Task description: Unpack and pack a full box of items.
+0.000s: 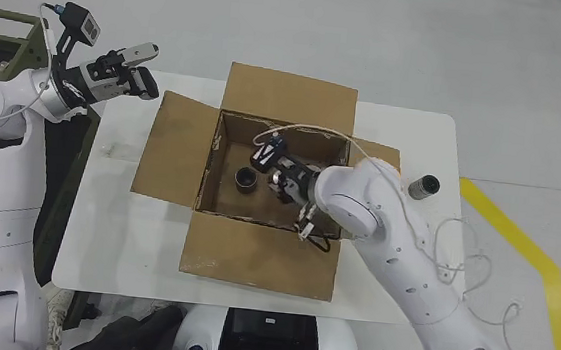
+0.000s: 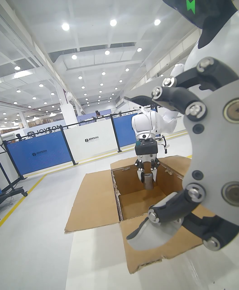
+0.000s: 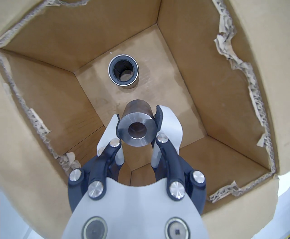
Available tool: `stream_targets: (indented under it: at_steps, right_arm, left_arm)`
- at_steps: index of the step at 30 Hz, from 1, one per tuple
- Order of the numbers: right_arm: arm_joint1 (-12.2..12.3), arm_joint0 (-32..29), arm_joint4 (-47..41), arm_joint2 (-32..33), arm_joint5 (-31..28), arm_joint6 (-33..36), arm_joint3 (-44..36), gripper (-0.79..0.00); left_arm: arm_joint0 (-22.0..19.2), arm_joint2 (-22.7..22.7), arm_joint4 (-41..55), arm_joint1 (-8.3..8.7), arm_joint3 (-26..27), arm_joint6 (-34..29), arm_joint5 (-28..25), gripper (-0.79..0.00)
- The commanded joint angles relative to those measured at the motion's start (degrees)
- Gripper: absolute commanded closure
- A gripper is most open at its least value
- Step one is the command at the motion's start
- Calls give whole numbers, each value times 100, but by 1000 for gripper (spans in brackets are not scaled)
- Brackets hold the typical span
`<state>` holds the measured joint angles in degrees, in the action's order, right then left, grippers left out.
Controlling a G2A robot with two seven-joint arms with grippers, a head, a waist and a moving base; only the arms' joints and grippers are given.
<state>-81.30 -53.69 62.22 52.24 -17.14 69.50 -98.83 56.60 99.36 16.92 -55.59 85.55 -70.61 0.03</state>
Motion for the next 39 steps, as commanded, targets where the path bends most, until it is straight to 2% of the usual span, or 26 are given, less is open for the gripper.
stream_targets:
  at_steps: [1,17,23,31,39]
  right_arm:
    - [50,-196,-80,222,56,-79,-269,0]
    - [432,-1777,-205,1660,-238,-513,-2122,0]
    - [548,-2350,-243,2227,-330,-755,-2498,0]
    - [674,-3178,-334,3104,-167,-1113,-2916,0]
    - [757,-3754,-479,3817,111,-1320,-3101,0]
  left_arm:
    - [0,0,0,0,0,0,0,-785]
    - [0,0,0,0,0,0,0,-785]
    - [0,0,0,0,0,0,0,-785]
    - [0,0,0,0,0,0,0,-785]
    - [0,0,0,0,0,0,0,-785]
